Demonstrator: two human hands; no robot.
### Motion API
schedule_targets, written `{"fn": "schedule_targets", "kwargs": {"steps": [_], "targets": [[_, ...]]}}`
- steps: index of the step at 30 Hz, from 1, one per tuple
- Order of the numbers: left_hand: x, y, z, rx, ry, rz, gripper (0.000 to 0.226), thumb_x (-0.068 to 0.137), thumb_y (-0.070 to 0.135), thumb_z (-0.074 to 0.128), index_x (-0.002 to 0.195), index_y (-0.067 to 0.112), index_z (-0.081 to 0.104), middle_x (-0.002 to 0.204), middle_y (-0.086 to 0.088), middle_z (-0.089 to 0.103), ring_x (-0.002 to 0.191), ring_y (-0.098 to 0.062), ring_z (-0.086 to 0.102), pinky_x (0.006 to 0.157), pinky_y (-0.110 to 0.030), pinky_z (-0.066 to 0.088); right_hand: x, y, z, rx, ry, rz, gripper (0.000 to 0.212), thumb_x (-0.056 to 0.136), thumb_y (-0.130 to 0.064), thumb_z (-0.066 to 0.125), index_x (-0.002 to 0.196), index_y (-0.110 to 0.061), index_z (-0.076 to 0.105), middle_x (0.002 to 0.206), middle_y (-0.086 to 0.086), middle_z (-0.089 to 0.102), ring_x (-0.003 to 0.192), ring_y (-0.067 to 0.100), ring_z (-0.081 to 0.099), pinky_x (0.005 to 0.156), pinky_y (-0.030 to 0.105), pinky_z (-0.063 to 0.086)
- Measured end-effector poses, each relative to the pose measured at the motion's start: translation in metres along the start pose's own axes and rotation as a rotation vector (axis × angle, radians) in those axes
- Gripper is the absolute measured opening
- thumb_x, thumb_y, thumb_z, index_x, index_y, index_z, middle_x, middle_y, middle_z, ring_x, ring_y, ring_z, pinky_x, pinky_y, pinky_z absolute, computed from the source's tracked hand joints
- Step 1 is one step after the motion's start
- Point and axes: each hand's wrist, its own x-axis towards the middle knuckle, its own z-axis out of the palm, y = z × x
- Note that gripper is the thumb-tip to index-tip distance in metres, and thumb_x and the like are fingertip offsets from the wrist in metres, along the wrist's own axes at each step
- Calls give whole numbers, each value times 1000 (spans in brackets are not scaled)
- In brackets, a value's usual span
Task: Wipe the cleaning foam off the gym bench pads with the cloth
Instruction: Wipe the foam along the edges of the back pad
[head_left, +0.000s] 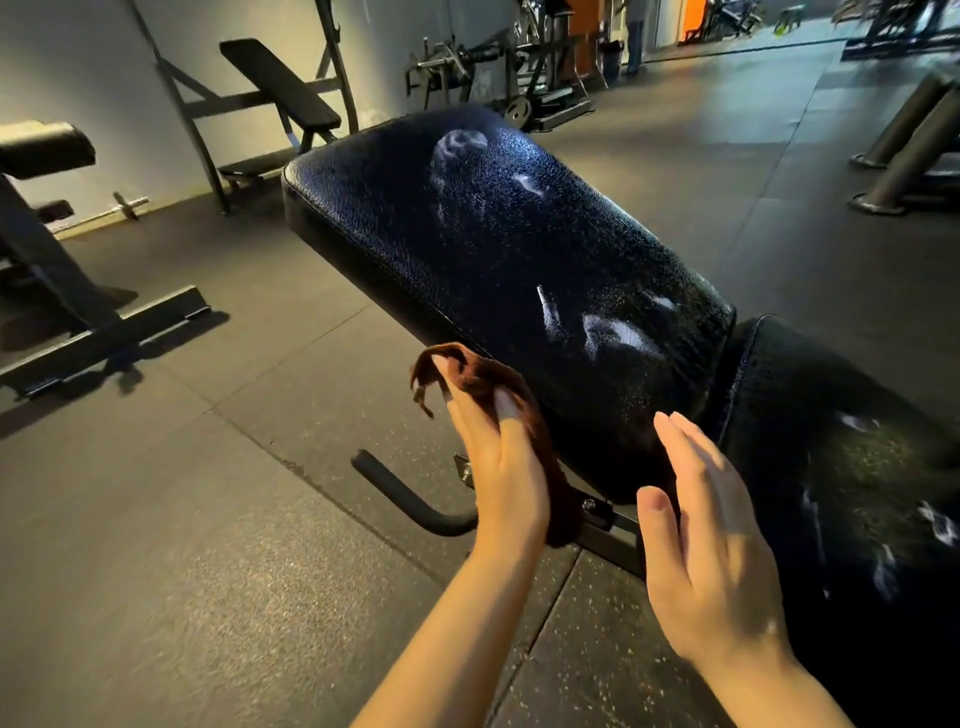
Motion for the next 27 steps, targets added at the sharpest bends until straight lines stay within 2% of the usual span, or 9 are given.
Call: {"fn": "schedule_targets", "kwargs": {"steps": [3, 5, 7, 10, 14, 17, 19, 23, 27], "targets": [[-10, 5, 12, 0, 25, -29, 56, 94, 39, 36, 130, 66, 2, 157, 23, 8, 145, 1, 8, 122, -38, 8, 0, 0, -3, 32, 19, 6, 50, 101, -41, 27, 142, -14, 37, 144, 5, 42, 134, 14, 39, 98, 43, 48], [-8, 6, 11, 10, 57, -15, 65, 91, 35, 40, 142, 55, 5, 158, 14, 18, 144, -4, 19, 121, -38, 17, 0, -1, -4, 51, 23, 3, 47, 100, -38, 29, 140, -14, 37, 142, 4, 43, 132, 11, 39, 97, 42, 48], [-3, 9, 3, 77, 90, 16, 73, 87, 31, 48, 151, 38, 14, 144, 17, 40, 130, 0, 41, 113, -32, 33, 0, -1, -4, 45, 12, -9, 47, 100, -38, 30, 139, -12, 39, 141, 6, 44, 131, 14, 41, 94, 45, 50], [2, 11, -6, 213, 154, 66, 74, 82, 32, 56, 150, 28, 27, 128, 16, 54, 113, 4, 54, 99, -19, 43, 1, 0, -2, 3, 0, -23, 49, 101, -39, 29, 139, -9, 40, 140, 8, 45, 131, 19, 42, 94, 48, 50], [3, 8, 3, 354, 137, 96, 74, 87, 33, 44, 154, 27, 12, 129, 0, 53, 104, -6, 53, 83, -5, 39, 1, 2, -2, -9, 4, -15, 51, 101, -40, 28, 139, -8, 40, 140, 11, 45, 130, 20, 43, 95, 47, 49], [6, 6, 11, 396, 134, 130, 71, 91, 27, 36, 154, 22, 4, 127, 8, 42, 97, 19, 42, 78, 5, 28, 1, 2, -2, -12, 12, -20, 50, 101, -39, 29, 139, -7, 40, 140, 12, 46, 130, 22, 44, 96, 45, 49], [10, 5, 13, 413, 146, 153, 69, 93, 24, 34, 154, 18, 3, 122, 10, 36, 94, 28, 36, 76, 7, 26, 2, 2, -2, -11, 12, -18, 51, 101, -38, 29, 139, -6, 40, 139, 13, 46, 130, 23, 44, 97, 45, 48], [15, 6, 15, 402, 172, 183, 66, 94, 23, 29, 154, 16, 2, 121, 9, 34, 83, 11, 39, 76, 7, 24, 1, 3, -3, -7, 16, -22, 50, 101, -37, 31, 139, -5, 40, 139, 13, 46, 130, 23, 44, 99, 41, 46], [16, 5, 16, 263, 233, 182, 65, 92, 23, 36, 153, 23, 11, 116, 25, 37, 96, 23, 42, 86, 1, 31, 1, 3, -2, -15, 16, -15, 49, 101, -37, 32, 139, -8, 40, 139, 12, 47, 130, 22, 45, 99, 40, 46]]}}
